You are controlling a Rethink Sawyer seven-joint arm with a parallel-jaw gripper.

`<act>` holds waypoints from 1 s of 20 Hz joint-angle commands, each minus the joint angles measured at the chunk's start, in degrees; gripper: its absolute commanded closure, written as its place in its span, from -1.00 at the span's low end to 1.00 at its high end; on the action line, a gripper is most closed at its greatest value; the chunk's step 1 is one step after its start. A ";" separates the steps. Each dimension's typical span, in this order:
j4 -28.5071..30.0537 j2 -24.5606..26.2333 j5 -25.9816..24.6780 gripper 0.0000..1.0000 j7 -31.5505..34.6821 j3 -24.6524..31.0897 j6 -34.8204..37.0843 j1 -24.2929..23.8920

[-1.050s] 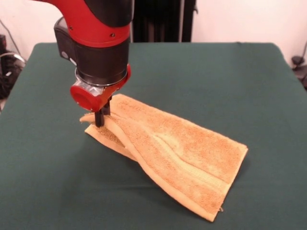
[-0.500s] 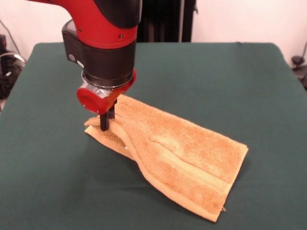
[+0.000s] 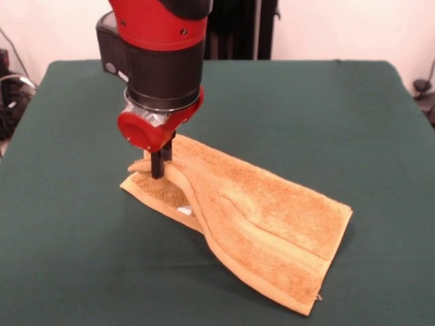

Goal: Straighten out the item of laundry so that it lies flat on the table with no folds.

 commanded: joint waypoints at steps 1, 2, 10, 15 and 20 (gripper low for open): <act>8.02 -0.73 3.56 1.00 16.47 2.50 -0.60 3.38; 7.91 -0.80 3.53 1.00 16.54 2.28 -0.70 3.59; 9.42 -1.12 4.31 1.00 17.54 2.44 -4.34 3.33; 10.19 -1.35 4.69 1.00 18.30 2.13 -5.20 3.19; 10.49 -1.72 4.42 1.00 17.97 1.01 -4.32 3.37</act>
